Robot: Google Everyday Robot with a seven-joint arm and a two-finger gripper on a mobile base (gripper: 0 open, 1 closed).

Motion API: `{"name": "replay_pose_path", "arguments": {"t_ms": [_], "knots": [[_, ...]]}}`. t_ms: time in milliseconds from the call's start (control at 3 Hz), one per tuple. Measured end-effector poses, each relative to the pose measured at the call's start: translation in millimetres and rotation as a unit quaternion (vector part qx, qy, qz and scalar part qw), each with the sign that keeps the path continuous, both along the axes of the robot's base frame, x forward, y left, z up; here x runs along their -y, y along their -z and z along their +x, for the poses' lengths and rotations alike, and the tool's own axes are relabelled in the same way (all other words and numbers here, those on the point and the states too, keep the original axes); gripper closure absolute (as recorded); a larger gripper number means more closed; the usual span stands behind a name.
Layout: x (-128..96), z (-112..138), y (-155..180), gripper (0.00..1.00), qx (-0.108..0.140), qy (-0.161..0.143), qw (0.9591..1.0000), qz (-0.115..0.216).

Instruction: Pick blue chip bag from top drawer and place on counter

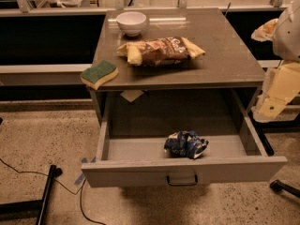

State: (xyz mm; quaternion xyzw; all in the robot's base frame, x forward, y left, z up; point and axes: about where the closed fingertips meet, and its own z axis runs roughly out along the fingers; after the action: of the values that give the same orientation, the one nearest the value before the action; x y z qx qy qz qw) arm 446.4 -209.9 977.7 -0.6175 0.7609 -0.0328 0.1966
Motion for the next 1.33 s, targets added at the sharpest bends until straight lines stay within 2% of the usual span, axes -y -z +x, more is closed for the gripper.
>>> {"name": "replay_pose_path", "arguments": {"t_ms": [333,667,1000,1333], "knots": [[0.0,0.0,0.1,0.00,0.000,0.000,1.0000,0.000],[0.1,13.7,33.0,0.00,-0.033,0.000,0.9993,0.016],[-15.4,30.2,102.6,0.00,-0.084,-0.015,0.9953,0.046],[-44.6,34.0,166.1,0.17,-0.114,-0.048,0.9900,0.068]]}}
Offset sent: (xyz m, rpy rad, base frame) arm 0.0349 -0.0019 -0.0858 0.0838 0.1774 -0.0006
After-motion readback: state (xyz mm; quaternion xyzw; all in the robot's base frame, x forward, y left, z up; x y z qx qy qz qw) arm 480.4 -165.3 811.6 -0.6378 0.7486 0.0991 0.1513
